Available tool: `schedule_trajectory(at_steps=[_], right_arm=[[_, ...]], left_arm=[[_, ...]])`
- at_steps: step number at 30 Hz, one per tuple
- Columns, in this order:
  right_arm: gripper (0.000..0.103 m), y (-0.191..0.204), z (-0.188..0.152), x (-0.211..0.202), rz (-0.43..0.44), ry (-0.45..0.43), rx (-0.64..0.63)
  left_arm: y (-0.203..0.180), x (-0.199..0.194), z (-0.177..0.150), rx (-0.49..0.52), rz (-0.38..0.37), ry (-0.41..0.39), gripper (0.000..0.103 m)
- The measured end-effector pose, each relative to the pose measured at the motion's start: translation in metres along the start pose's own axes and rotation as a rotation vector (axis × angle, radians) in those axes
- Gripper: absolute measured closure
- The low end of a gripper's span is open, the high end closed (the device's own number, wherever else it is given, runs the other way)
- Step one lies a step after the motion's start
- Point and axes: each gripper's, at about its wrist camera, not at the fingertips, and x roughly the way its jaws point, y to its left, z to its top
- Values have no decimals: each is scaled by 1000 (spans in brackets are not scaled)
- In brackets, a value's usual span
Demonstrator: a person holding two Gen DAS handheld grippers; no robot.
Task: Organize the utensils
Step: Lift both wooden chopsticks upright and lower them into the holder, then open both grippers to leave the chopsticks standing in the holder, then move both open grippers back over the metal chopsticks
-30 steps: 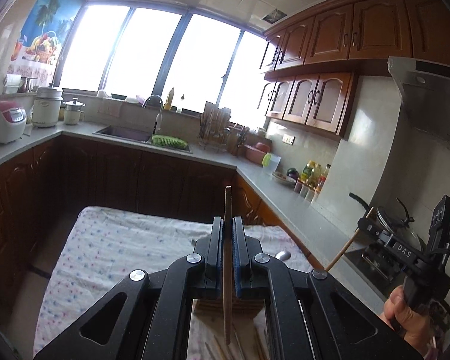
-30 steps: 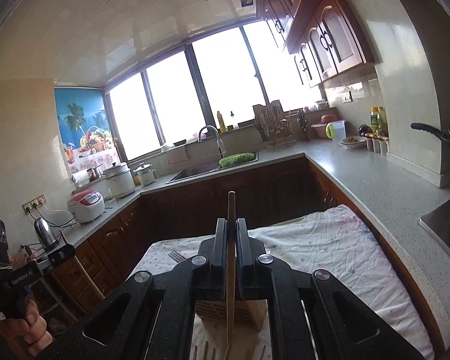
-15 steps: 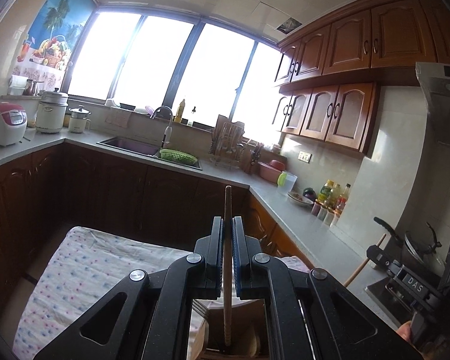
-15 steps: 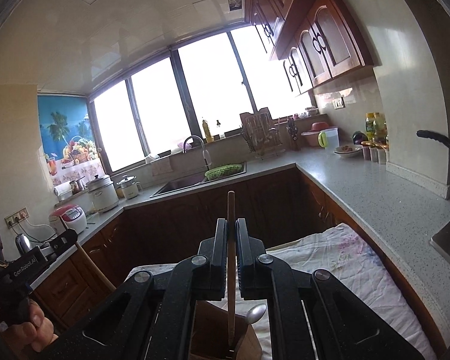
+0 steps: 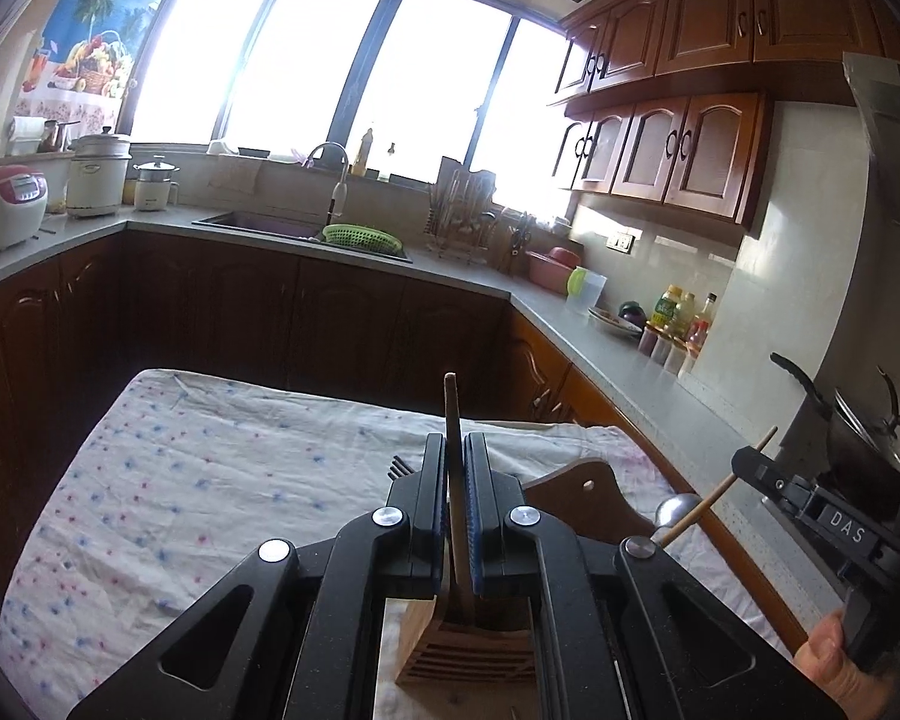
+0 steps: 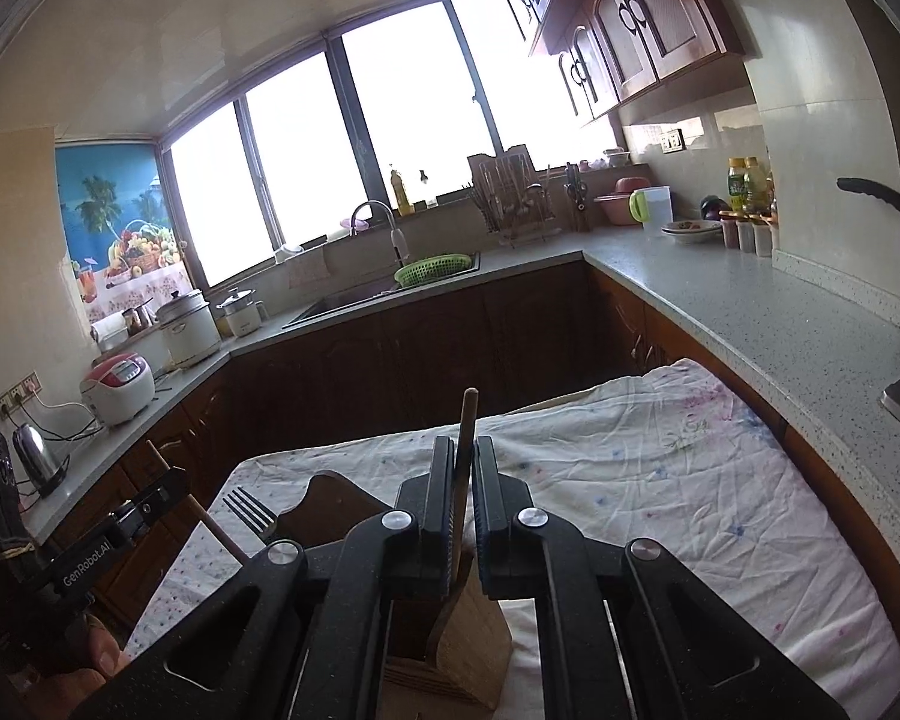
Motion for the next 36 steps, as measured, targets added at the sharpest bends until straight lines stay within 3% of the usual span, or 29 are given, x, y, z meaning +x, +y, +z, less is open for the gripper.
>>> schedule_trajectory(at_steps=[10,12,13,14,15,16,17,18,19,22,25,36], right_arm=[[97,0,3,0,-3,19,6],[94,-1,4,0,4,23,11],[92,-1,5,-2,4,19,10],[92,0,5,-4,2,15,8],[89,0,7,-6,1,13,7],[76,0,8,-9,4,9,11],[64,-1,9,-12,9,2,19],[40,-4,10,-16,17,-9,26],[29,-4,11,-21,20,-23,28],[14,-5,13,-39,21,-53,27],[6,-10,11,-56,44,-68,47],[4,-22,-35,-111,53,-34,66]], left_arm=[[4,-10,11,-4,-7,18,99],[14,-19,5,-16,-11,28,92],[15,-21,5,-22,-6,28,80],[16,-25,4,-29,5,22,61],[18,-31,5,-37,11,11,51],[19,-37,5,-44,9,-9,40],[20,-43,4,-47,11,-21,39],[21,-48,2,-47,14,-21,38],[21,-53,0,-48,17,-20,32],[24,-75,-10,-48,30,-37,23],[26,-98,-22,-46,41,-44,18],[30,-172,-65,-31,78,-16,10]])
